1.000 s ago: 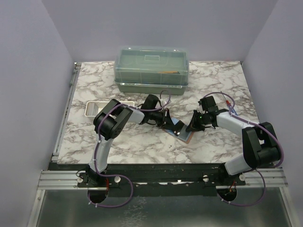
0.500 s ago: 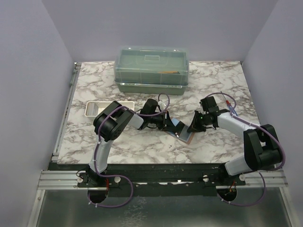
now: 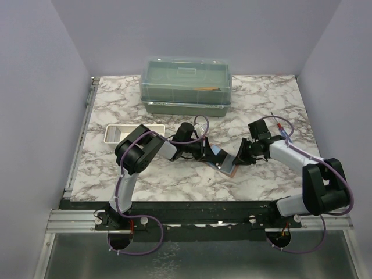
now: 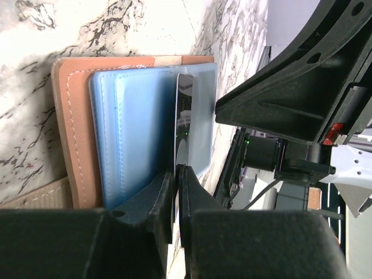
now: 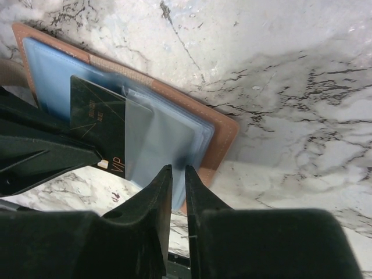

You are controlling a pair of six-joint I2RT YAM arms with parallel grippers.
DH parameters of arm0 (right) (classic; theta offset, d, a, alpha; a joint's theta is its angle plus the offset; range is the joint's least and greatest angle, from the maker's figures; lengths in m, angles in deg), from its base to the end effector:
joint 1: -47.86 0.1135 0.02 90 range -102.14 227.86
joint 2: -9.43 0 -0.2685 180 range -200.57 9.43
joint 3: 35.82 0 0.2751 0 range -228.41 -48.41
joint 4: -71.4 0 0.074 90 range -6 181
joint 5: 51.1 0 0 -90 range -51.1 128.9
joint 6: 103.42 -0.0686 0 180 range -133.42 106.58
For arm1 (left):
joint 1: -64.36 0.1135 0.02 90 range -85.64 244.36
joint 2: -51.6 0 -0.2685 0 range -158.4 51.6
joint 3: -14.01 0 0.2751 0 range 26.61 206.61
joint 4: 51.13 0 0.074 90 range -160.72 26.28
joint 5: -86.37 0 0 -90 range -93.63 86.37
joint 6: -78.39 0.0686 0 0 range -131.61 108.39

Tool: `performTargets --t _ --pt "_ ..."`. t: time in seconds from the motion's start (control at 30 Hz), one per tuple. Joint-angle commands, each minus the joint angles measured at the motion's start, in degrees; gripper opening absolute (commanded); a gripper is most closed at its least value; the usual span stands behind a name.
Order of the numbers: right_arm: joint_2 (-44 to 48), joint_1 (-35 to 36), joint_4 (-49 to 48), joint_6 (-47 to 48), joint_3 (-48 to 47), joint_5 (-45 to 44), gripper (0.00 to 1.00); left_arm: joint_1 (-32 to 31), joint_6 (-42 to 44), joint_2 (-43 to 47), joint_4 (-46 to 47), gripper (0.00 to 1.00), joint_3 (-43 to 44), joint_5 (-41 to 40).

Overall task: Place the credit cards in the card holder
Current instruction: Insert the credit card into the card holder.

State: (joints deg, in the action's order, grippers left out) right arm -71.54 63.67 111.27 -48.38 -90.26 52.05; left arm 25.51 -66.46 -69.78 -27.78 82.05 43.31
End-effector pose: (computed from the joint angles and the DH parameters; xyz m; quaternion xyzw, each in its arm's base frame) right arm 0.2655 0.0914 0.1268 0.1387 0.9628 0.1884 0.1355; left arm 0.3024 -0.3080 0.0616 0.0867 0.8143 -0.5705 0.0621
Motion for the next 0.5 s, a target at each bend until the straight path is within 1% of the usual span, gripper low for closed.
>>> performTargets --t 0.0,0.1,0.17,0.2,0.3,0.4,0.47 --pt "-1.0 0.0 -3.3 -0.6 2.2 4.1 0.16 -1.7 1.3 0.6 -2.1 0.13 -1.6 -3.1" --pt "-2.2 0.0 -5.5 -1.1 3.2 5.7 0.12 -2.5 0.9 1.6 -2.1 0.17 -1.9 -4.3" --pt "-2.4 0.0 -6.6 -1.6 3.7 6.5 0.07 -2.7 0.5 2.6 -2.1 0.18 -2.4 -5.7" --pt "-2.3 0.0 -6.9 -1.8 3.9 6.8 0.06 -2.8 0.6 3.2 -2.1 0.20 -2.7 -6.6" --pt "-1.6 0.0 -7.3 -2.4 4.3 6.9 0.04 -3.0 1.0 4.1 -3.5 0.30 -2.8 -7.6" --pt "-1.3 0.0 -7.2 -2.5 4.3 6.1 0.04 -3.1 2.8 4.5 -6.8 0.35 -1.8 -7.1" --pt "-1.4 0.0 -7.0 -2.2 4.3 5.3 0.03 -3.2 7.0 5.1 -12.7 0.38 0.1 -7.5"
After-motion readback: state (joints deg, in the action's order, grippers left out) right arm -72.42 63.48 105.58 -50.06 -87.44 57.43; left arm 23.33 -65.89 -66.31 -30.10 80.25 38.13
